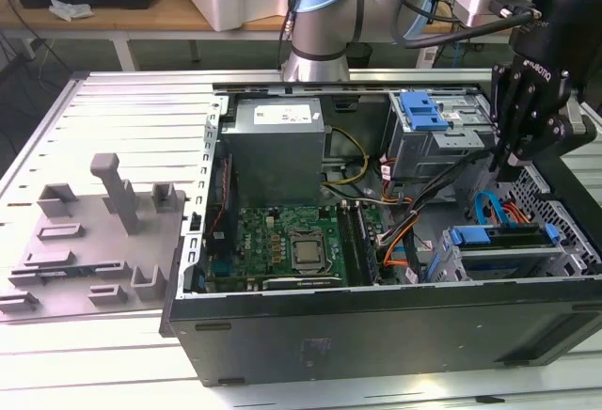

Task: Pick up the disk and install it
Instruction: 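Insert the second disk wire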

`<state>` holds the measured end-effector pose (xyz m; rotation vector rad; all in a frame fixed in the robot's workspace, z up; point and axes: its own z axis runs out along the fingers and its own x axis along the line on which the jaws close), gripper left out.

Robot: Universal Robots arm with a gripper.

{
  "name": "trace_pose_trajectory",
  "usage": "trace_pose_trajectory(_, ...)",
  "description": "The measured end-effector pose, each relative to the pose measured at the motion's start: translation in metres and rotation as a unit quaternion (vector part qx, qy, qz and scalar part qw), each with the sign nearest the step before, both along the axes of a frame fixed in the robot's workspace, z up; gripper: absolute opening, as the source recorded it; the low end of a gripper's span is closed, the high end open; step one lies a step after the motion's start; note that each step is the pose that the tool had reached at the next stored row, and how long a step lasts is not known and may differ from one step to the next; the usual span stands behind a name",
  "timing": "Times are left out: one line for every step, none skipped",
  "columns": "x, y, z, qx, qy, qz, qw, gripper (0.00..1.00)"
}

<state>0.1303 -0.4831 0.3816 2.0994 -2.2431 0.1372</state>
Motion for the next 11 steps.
trace_pose_trajectory(0.0000,0.0000,0.0000,-0.0001,0.0000,0.000,1.0000,0.15)
trace_pose_trajectory(0.0000,0.0000,0.0000,0.0000,0.0000,0.000,1.0000,0.11)
trace_pose_trajectory(0.0000,0.0000,0.0000,0.0000,0.0000,0.000,1.0000,0.11)
trace_pose_trajectory(0.0000,0.0000,0.0000,-0.0001,0.0000,0.000,1.0000,0.11)
trace_pose_trajectory(0.0000,0.0000,0.0000,-0.0001,0.0000,0.000,1.0000,0.11)
trace_pose_trajectory(0.0000,0.0000,0.0000,-0.0001,0.0000,0.000,1.0000,0.11)
trace_pose_trajectory(0.0000,0.0000,0.0000,-0.0001,0.0000,0.000,1.0000,0.11)
trace_pose_trajectory(0.0000,0.0000,0.0000,-0.0001,0.0000,0.000,1.0000,0.11)
trace_pose_trajectory(0.0000,0.0000,0.0000,-0.0002,0.0000,0.000,1.0000,0.11)
trace_pose_trajectory(0.0000,0.0000,0.0000,-0.0002,0.0000,0.000,1.0000,0.11)
trace_pose_trajectory(0.0000,0.0000,0.0000,-0.0002,0.0000,0.000,1.0000,0.11)
